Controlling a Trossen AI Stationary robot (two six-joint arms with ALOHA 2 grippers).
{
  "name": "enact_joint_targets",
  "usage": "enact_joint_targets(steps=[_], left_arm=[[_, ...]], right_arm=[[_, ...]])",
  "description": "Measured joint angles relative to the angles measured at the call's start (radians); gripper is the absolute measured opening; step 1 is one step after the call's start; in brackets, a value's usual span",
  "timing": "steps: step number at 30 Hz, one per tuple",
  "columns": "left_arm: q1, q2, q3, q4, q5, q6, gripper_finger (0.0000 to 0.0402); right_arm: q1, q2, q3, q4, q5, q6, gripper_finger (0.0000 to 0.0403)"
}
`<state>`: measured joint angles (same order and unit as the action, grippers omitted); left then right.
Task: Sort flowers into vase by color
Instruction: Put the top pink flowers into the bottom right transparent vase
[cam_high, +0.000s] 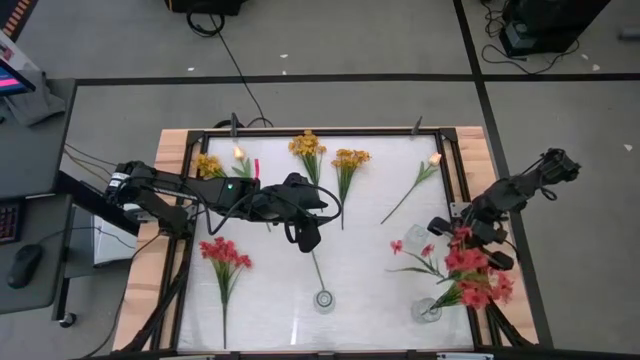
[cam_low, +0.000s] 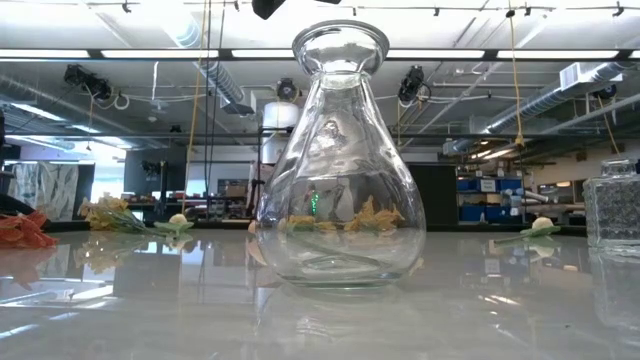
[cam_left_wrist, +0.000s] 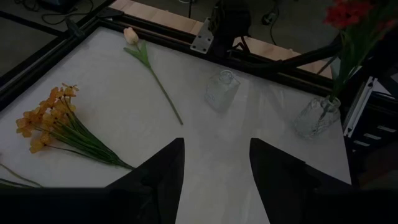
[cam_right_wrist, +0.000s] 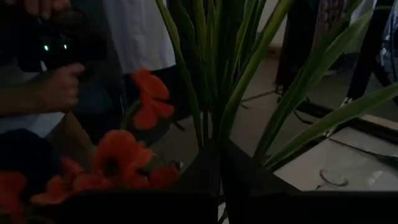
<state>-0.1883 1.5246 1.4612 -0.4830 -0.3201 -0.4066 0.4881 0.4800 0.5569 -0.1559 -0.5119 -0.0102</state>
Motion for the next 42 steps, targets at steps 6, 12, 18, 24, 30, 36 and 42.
enact_joint_targets(steps=[6,12,18,24,30,36,42], left_arm=[[0.0,0.0,0.0,0.0,0.0,0.001,0.0188],[0.0,0.0,0.0,0.0,0.0,0.0,0.0188],[0.0,0.0,0.0,0.0,0.0,0.0,0.0188],[0.0,0.0,0.0,0.0,0.0,0.0,0.0188],[0.0,0.0,0.0,0.0,0.0,0.0,0.0188],[0.0,0.0,0.0,0.0,0.0,0.0,0.0188],[0.0,0.0,0.0,0.0,0.0,0.0,0.0188]], right_arm=[[0.0,0.025,0.0,0.043,-0.006,-0.001,0.0011],[0.024,0.05,-0.009,0.055,-0.04,0.015,0.0011],[0.03,0.059,-0.009,0.077,-0.043,0.015,0.0011],[0.03,0.065,-0.009,0.163,-0.04,0.065,0.0011],[0.03,0.077,-0.009,0.18,-0.067,0.118,0.0011],[0.021,0.077,-0.009,0.185,-0.084,0.118,0.0011],[0.04,0.077,-0.009,0.186,-0.084,0.05,0.0011]])
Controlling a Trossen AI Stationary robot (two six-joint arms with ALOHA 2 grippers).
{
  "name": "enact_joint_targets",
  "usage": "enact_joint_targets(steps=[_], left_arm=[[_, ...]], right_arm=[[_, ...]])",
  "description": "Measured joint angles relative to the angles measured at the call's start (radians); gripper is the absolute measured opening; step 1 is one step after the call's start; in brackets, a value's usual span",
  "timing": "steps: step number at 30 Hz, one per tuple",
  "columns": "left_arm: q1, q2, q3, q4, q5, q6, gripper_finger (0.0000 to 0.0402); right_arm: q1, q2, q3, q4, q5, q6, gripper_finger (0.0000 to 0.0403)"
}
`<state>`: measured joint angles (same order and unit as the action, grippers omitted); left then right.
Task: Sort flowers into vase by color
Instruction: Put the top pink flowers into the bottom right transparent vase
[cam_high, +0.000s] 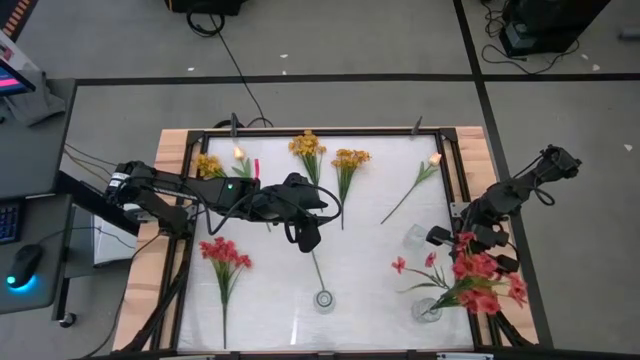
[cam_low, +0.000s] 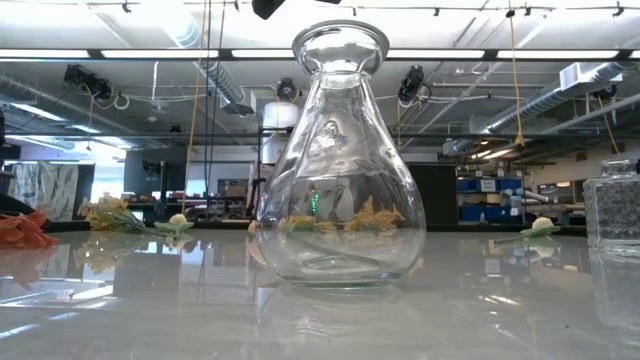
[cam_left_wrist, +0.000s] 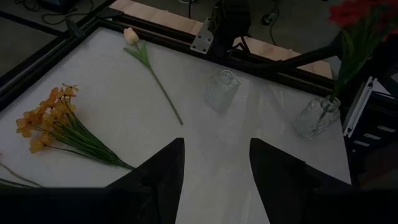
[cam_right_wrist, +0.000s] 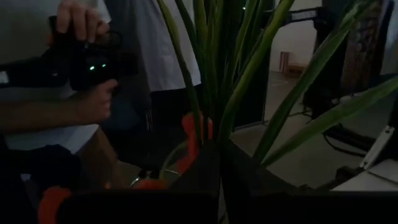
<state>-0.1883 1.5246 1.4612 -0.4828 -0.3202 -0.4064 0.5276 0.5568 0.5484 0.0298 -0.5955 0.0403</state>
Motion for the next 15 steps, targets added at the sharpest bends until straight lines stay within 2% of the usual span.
enact_joint_targets(steps=[10,15], left_arm=[[0.0,0.0,0.0,0.0,0.0,0.0,0.0188],[0.0,0.0,0.0,0.0,0.0,0.0,0.0188]], right_arm=[[0.091,0.008,0.001,-0.021,0.018,-0.061,0.0011],[0.083,0.008,0.002,-0.023,0.06,-0.084,0.0011]])
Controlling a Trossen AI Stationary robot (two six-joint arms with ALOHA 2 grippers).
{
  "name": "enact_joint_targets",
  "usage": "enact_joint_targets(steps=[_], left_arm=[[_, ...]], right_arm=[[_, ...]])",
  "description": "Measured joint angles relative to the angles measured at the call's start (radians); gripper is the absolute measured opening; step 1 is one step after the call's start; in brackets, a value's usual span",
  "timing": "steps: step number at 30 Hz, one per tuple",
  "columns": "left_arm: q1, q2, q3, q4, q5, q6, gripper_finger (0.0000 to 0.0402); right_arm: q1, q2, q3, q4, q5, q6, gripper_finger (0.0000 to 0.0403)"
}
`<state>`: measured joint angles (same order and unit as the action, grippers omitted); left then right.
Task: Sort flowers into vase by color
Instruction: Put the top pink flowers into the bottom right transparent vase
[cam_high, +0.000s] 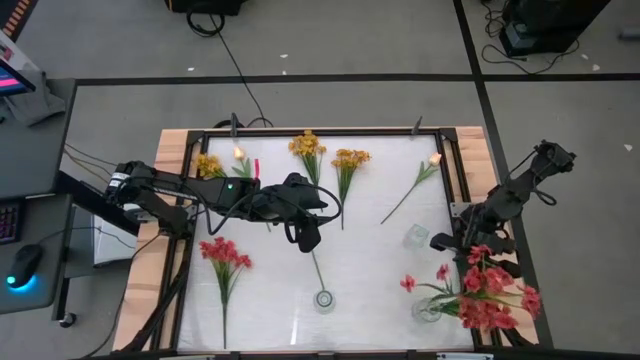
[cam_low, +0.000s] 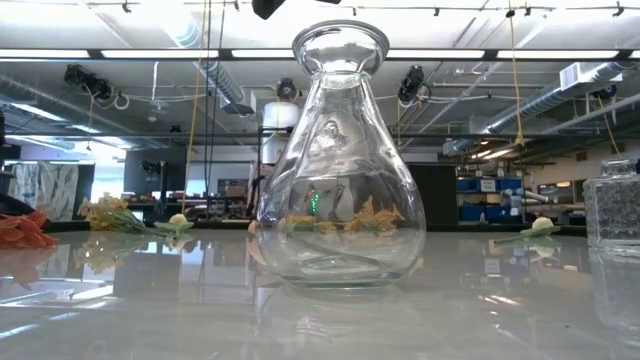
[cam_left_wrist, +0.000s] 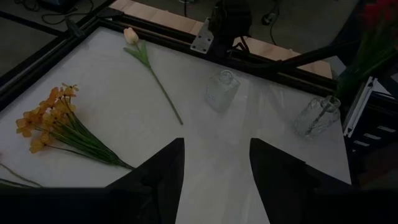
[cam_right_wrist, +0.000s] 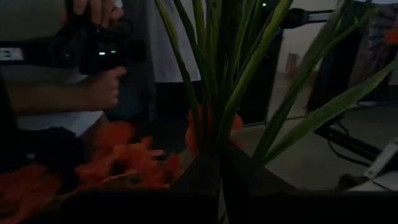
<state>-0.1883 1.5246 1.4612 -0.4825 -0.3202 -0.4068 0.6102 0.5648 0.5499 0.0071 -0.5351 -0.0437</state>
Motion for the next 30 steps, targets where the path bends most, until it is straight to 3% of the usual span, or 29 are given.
enact_joint_targets(steps=[20,30], left_arm=[[0.0,0.0,0.0,0.0,0.0,0.0,0.0188],[0.0,0.0,0.0,0.0,0.0,0.0,0.0188]], right_arm=[[0.041,0.052,0.0,0.025,-0.001,0.024,0.0011],[0.043,0.074,-0.075,0.156,-0.012,0.092,0.0011]])
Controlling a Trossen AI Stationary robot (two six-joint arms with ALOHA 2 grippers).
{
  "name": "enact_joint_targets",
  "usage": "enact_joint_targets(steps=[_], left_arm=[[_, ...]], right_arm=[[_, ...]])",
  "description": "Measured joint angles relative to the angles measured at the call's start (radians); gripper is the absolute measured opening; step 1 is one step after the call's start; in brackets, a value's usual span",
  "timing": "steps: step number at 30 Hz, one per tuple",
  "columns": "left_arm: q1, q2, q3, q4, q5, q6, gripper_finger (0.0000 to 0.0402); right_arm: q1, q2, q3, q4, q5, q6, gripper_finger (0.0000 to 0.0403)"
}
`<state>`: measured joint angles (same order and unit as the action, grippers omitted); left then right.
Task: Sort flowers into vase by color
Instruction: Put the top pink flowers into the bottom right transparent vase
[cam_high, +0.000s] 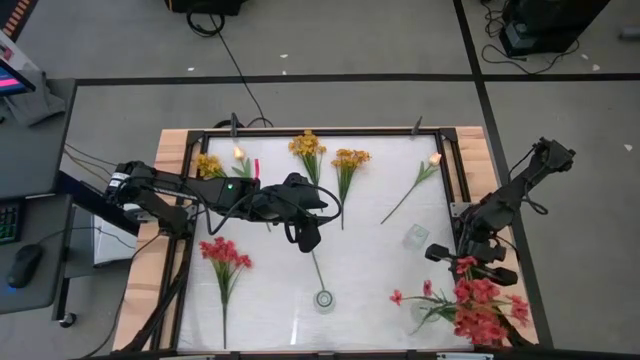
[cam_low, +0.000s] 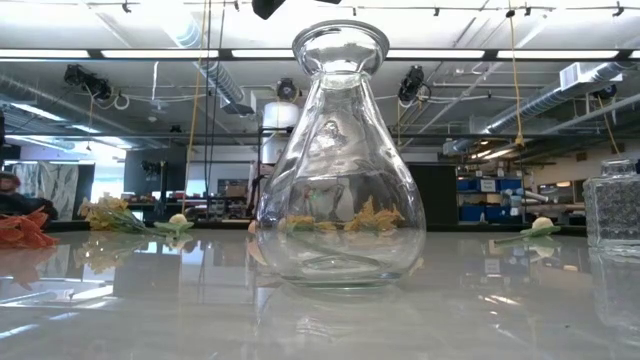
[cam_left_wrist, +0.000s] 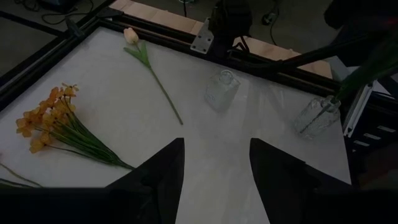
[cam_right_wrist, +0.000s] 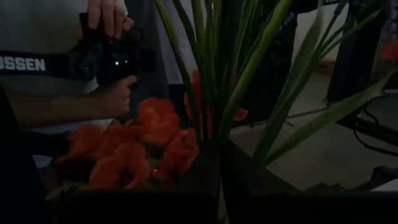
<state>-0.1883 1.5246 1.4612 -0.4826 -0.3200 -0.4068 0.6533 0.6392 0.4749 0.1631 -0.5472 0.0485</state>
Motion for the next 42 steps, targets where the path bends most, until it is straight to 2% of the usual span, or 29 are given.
enact_joint_targets(steps=[8,21,33,42], left_arm=[[0.0,0.0,0.0,0.0,0.0,0.0,0.0188],[0.0,0.0,0.0,0.0,0.0,0.0,0.0188],[0.0,0.0,0.0,0.0,0.0,0.0,0.0188],[0.0,0.0,0.0,0.0,0.0,0.0,0.0188]], right_arm=[[-0.01,0.001,-0.041,0.041,0.005,0.001,0.0011],[-0.07,0.0,-0.041,0.071,0.027,-0.004,0.0011],[-0.072,0.014,-0.042,0.068,0.026,0.002,0.0011],[-0.051,0.01,-0.13,0.166,0.022,0.079,0.0011]])
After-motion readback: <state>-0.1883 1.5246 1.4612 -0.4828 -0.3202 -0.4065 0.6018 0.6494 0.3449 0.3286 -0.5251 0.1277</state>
